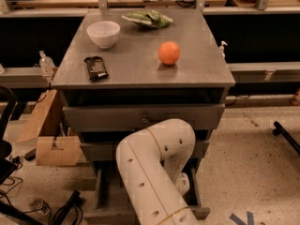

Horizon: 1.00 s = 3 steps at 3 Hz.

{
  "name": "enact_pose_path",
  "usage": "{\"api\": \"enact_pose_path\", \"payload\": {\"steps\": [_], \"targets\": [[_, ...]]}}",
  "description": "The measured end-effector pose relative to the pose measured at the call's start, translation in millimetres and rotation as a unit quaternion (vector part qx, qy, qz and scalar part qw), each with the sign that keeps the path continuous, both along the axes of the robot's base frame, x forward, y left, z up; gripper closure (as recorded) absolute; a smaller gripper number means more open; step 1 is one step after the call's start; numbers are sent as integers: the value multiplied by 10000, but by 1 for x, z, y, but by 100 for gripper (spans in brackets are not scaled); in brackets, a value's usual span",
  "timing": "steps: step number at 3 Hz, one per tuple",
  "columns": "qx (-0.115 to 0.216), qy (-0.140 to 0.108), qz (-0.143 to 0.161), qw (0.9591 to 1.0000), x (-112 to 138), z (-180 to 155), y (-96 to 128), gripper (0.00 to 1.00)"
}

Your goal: Open bottom drawer

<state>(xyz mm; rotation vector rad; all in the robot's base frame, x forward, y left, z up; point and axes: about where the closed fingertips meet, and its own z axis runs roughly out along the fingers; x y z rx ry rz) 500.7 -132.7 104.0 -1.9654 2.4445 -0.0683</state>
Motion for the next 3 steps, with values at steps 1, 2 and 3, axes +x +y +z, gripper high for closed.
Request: {"api": "enact_pose_path", "payload": {"steps": [1, 2, 3], "targets": [[-2, 8, -1, 10000, 4, 1, 2, 100], [-50, 192, -67, 9998, -20, 6, -4, 100], [-50, 192, -67, 9998, -15, 6, -2, 100]]}}
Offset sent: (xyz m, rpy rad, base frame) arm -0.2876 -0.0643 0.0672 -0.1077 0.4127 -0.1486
